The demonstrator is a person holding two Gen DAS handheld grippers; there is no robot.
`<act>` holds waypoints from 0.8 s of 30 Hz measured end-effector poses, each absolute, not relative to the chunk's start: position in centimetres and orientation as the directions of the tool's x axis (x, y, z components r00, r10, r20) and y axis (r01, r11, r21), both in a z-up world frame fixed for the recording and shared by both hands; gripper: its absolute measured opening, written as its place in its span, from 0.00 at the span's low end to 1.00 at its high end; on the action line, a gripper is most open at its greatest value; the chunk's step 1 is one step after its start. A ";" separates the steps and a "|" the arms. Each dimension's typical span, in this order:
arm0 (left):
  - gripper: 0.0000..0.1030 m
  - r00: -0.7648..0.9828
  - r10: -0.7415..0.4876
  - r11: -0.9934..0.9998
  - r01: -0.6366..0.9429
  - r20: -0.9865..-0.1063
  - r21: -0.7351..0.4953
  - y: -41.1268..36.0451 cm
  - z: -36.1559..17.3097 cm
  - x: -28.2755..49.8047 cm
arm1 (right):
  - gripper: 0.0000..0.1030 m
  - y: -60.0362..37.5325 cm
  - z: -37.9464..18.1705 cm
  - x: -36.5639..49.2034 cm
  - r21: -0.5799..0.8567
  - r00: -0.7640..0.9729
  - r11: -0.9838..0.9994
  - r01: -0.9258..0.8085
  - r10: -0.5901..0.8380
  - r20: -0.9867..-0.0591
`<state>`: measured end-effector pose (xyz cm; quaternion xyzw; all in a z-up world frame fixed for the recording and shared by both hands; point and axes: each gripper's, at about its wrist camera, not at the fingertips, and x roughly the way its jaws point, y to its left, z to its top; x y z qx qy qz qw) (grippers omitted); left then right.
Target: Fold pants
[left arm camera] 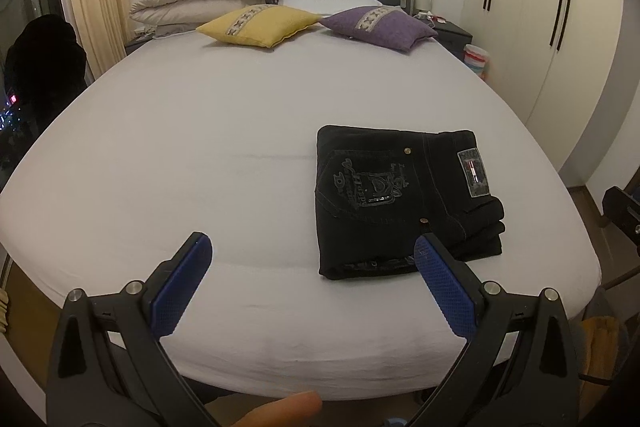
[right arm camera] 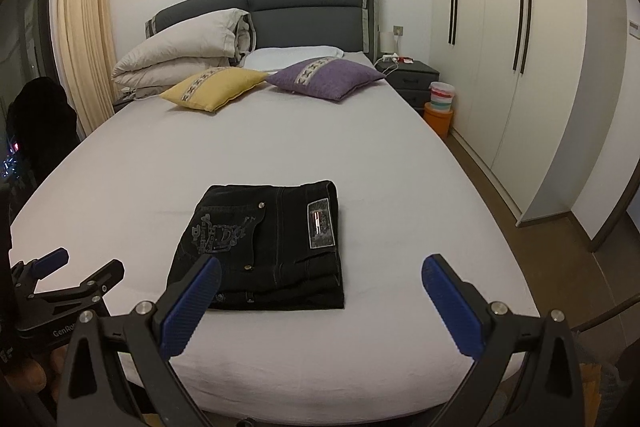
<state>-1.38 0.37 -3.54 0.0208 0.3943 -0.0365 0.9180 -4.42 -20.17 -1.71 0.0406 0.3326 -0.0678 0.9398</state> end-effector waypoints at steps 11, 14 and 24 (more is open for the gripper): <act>1.00 0.683 -0.053 0.996 0.084 -0.729 0.006 0.2 -3.9 -1.1 | 1.00 -19.7 -2.4 -4.2 0.035 0.759 0.988 0.152 -0.094 -0.644; 1.00 0.680 -0.052 0.997 0.083 -0.732 0.006 0.2 -4.0 -0.9 | 1.00 -19.6 -2.7 -4.2 0.035 0.755 0.988 0.152 -0.093 -0.649; 1.00 0.671 -0.054 0.996 0.087 -0.740 0.006 0.1 -4.7 -0.4 | 1.00 -19.5 -3.1 -4.2 0.038 0.751 0.988 0.151 -0.090 -0.654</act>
